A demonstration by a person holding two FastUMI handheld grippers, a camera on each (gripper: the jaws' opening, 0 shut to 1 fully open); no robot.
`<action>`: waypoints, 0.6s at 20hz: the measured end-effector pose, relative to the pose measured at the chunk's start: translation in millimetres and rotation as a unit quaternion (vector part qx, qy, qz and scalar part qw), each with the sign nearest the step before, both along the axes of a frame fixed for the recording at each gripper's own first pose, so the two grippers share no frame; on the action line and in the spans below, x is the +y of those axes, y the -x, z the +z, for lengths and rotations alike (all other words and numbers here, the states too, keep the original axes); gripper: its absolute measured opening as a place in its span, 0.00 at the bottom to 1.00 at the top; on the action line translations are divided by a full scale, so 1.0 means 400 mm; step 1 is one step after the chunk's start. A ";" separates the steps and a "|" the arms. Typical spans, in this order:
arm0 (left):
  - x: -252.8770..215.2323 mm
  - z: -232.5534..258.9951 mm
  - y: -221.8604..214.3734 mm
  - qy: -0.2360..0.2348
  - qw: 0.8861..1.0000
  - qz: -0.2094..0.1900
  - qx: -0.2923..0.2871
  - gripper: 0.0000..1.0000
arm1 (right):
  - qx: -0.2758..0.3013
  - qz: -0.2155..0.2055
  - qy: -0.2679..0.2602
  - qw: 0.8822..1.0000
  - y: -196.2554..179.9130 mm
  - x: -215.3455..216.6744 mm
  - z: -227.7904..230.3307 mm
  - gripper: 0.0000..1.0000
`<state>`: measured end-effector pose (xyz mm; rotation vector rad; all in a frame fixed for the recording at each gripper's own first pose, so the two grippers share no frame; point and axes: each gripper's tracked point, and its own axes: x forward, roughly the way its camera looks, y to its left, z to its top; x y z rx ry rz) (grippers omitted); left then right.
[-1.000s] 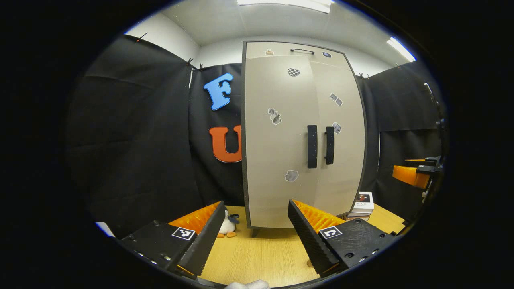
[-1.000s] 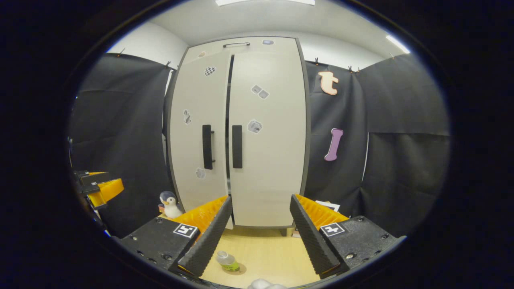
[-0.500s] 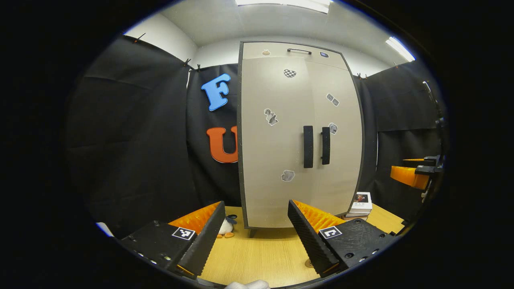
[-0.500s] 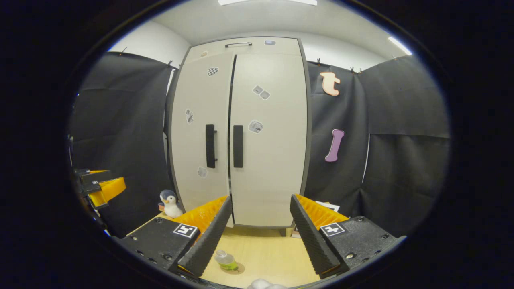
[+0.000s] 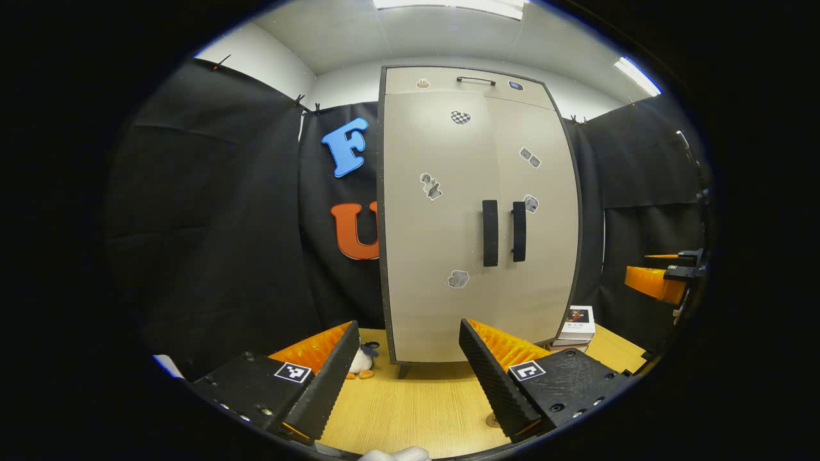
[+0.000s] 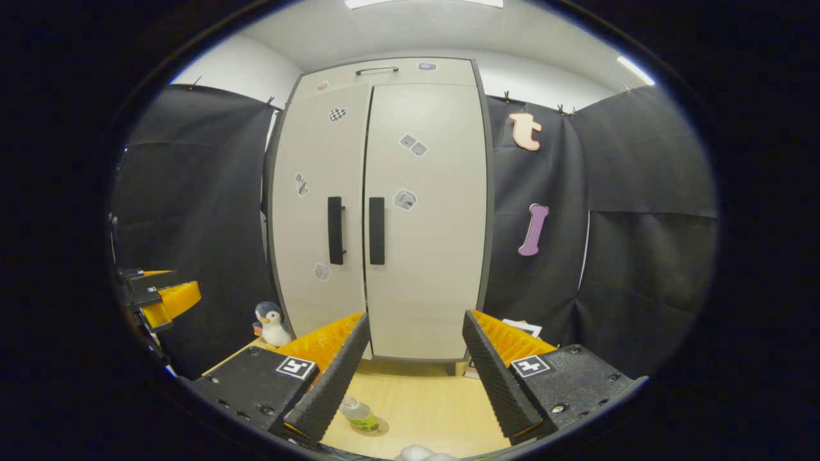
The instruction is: Grasp the bottle in the cabinet with the left hand and place it on the coaster, then close the right door with the right hand and the left door with the left hand.
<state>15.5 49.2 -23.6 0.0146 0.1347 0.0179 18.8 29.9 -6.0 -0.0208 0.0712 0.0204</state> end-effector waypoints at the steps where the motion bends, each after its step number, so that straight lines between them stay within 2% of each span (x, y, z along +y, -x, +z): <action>1: -0.003 0.003 0.000 -0.001 1.000 -0.001 -0.001 0.96 | -0.001 -0.001 0.000 1.000 -0.001 -0.003 0.001 0.96; 5: -0.006 0.006 -0.002 -0.003 1.000 -0.002 -0.002 0.96 | 0.000 -0.002 -0.002 1.000 0.003 -0.006 -0.002 0.94; 6: -0.009 0.004 -0.002 -0.003 1.000 -0.003 -0.002 0.96 | 0.000 -0.002 -0.002 1.000 0.004 -0.008 -0.002 0.96; 8: -0.010 0.005 0.001 -0.005 1.000 -0.002 -0.002 0.96 | 0.000 -0.002 -0.002 1.000 0.006 -0.008 -0.004 0.94; 12: -0.011 0.009 0.009 -0.004 1.000 -0.002 -0.004 0.96 | -0.002 -0.002 -0.001 1.000 0.015 -0.008 0.001 0.96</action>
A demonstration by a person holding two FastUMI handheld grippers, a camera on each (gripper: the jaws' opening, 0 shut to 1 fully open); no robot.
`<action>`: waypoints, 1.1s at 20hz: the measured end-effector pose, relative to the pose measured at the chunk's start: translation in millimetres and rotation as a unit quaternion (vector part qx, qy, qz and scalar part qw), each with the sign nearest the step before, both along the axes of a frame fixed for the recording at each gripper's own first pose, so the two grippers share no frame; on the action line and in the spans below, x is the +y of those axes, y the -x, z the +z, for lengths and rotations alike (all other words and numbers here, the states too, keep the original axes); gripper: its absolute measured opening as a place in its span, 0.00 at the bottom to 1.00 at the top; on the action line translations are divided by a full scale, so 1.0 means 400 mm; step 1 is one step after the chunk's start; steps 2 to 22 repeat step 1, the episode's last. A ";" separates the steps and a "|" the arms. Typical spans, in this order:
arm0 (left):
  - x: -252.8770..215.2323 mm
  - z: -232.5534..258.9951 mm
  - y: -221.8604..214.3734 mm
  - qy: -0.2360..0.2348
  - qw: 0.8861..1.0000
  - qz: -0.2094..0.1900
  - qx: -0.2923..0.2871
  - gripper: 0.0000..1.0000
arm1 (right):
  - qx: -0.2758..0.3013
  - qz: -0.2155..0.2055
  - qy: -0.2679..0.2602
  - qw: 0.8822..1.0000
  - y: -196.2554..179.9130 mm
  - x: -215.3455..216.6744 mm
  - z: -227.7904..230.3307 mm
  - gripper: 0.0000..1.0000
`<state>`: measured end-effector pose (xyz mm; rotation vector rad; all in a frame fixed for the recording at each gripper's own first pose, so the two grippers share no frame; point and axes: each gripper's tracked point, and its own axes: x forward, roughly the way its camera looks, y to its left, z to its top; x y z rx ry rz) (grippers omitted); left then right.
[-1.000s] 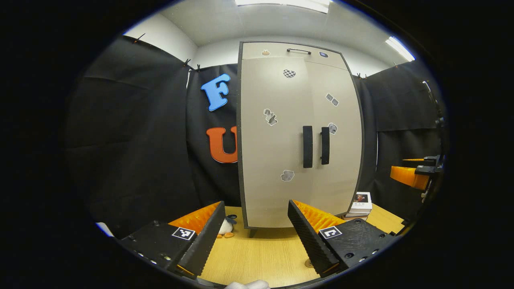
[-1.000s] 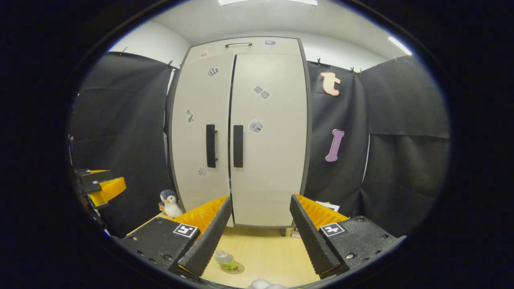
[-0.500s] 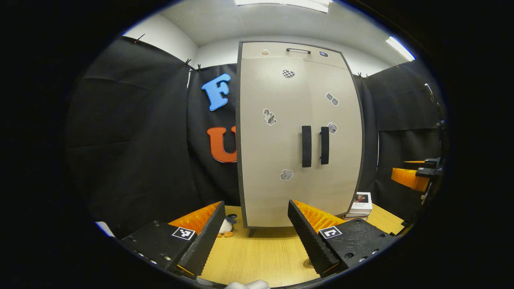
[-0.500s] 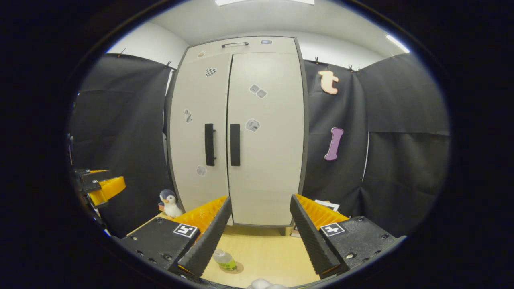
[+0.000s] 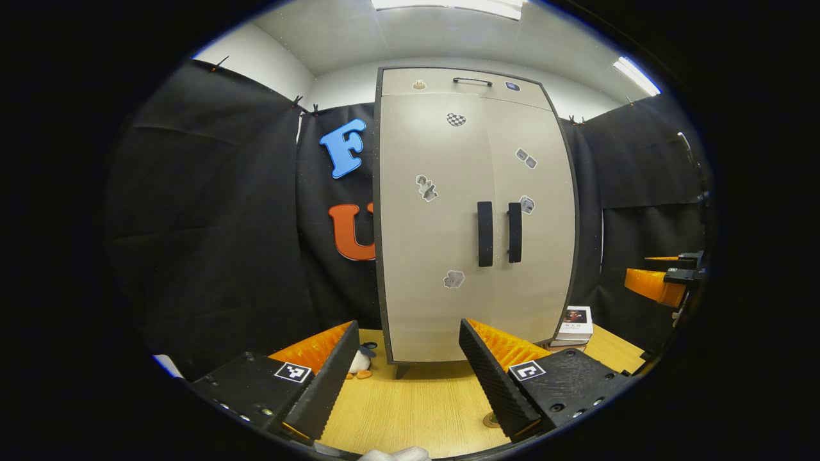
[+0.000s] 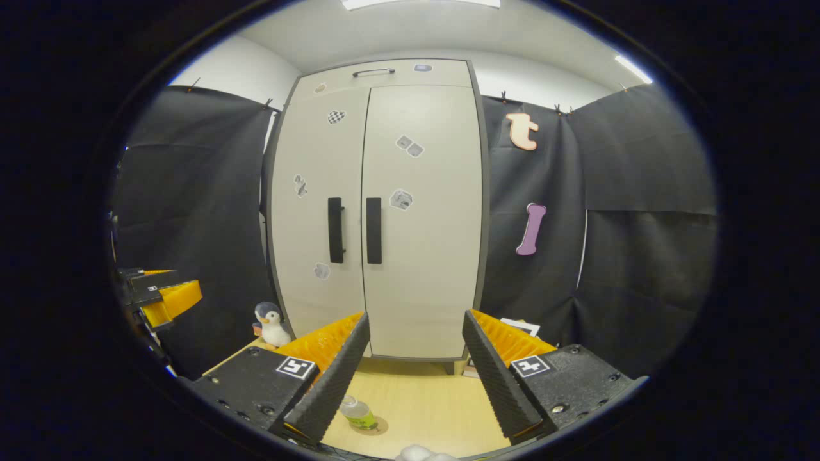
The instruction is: Grasp the bottle in the cabinet with the left hand and place it on the coaster, then close the right door with the right hand and the left door with the left hand.
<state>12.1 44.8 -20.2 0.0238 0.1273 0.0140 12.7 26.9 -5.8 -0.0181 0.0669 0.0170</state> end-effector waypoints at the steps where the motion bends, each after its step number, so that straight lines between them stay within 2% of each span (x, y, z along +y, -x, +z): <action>1: -0.004 0.001 0.001 0.001 1.000 -0.001 0.000 0.96 | -0.001 0.000 0.000 1.000 0.001 -0.001 0.003 0.96; 22: -0.004 0.001 0.001 0.001 1.000 -0.001 0.000 0.96 | -0.001 0.000 0.000 1.000 0.001 -0.001 0.003 0.96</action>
